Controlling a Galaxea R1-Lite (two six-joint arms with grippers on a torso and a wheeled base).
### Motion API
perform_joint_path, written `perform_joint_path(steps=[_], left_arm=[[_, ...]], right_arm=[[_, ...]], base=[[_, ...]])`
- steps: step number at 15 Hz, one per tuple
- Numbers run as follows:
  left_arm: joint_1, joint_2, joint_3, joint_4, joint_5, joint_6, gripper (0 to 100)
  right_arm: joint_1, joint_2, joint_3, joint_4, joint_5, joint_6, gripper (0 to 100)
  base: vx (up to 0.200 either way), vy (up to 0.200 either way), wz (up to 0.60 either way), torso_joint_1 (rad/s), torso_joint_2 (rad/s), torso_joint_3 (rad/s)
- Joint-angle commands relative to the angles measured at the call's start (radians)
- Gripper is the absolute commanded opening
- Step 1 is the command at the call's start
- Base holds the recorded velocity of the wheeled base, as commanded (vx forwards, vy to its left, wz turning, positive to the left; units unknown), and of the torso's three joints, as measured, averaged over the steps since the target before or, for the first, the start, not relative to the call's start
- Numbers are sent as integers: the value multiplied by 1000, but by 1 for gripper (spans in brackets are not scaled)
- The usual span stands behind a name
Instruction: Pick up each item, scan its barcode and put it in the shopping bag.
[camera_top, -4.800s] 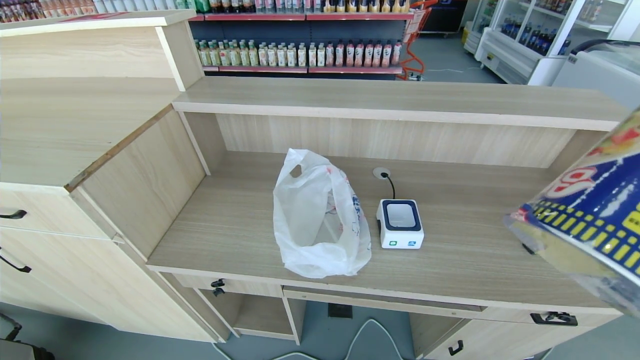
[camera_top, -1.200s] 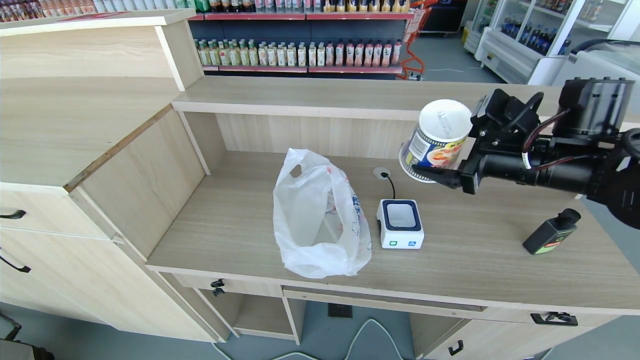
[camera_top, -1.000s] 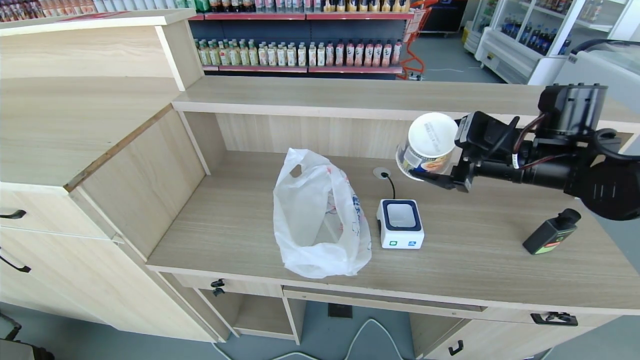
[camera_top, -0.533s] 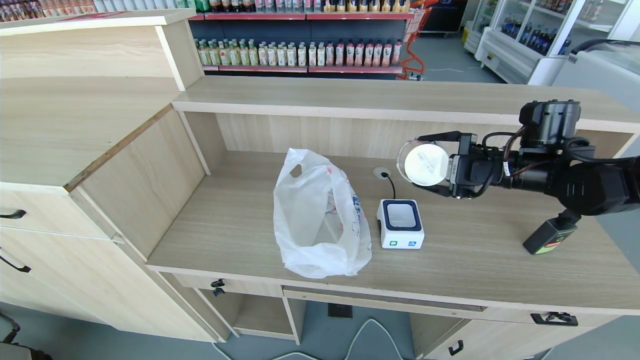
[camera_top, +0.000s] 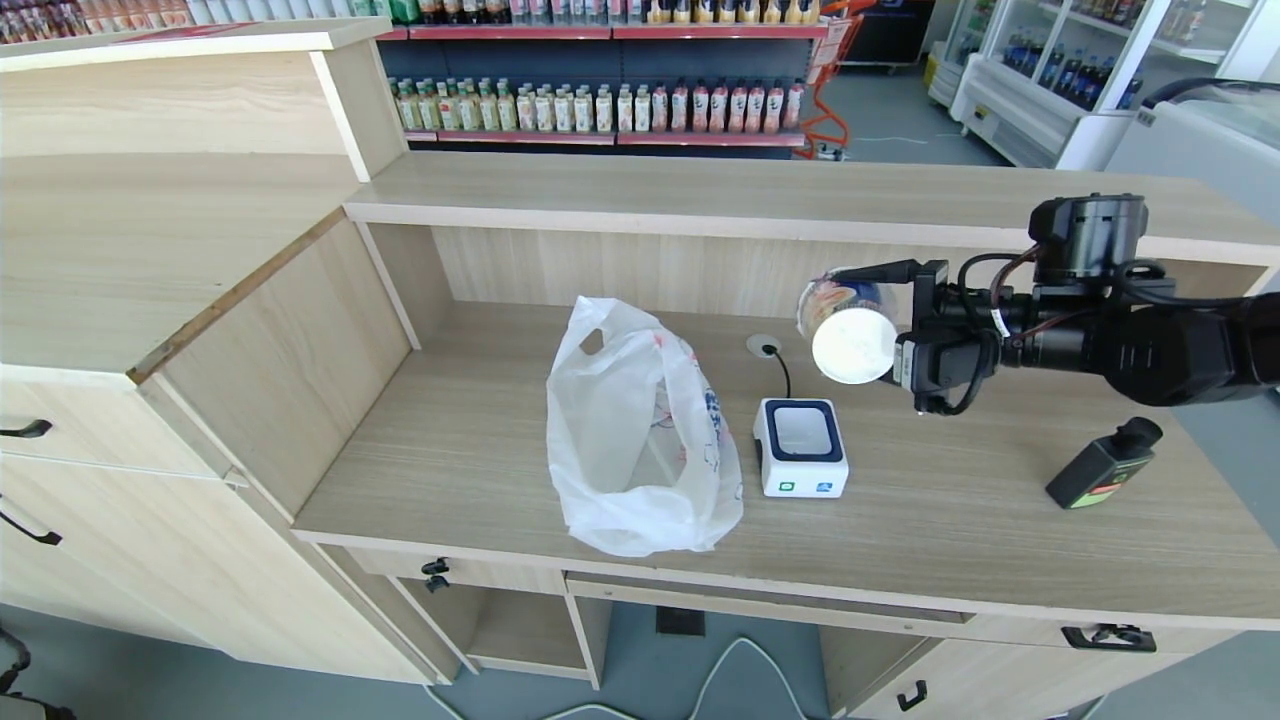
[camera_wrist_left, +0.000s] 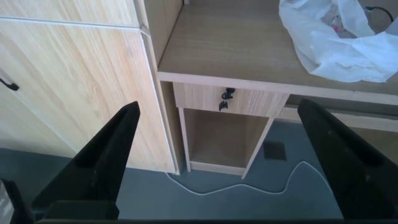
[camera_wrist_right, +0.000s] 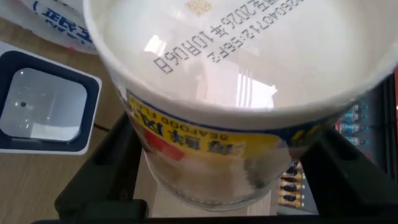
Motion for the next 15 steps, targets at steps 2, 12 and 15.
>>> perform_joint_path(steps=[2,12,15], left_arm=[[-1,1,0,0,1,0,100],[0,0,0,0,1,0,100],[0,0,0,0,1,0,100]], right_arm=[[-22,11,-8,1,13,-8,0],[-95,54,55,96,105,-146,0],[-98,72,45,185,128,-233,0]], base=[[0,0,0,0,0,0],[0,0,0,0,0,0],[0,0,0,0,0,0]])
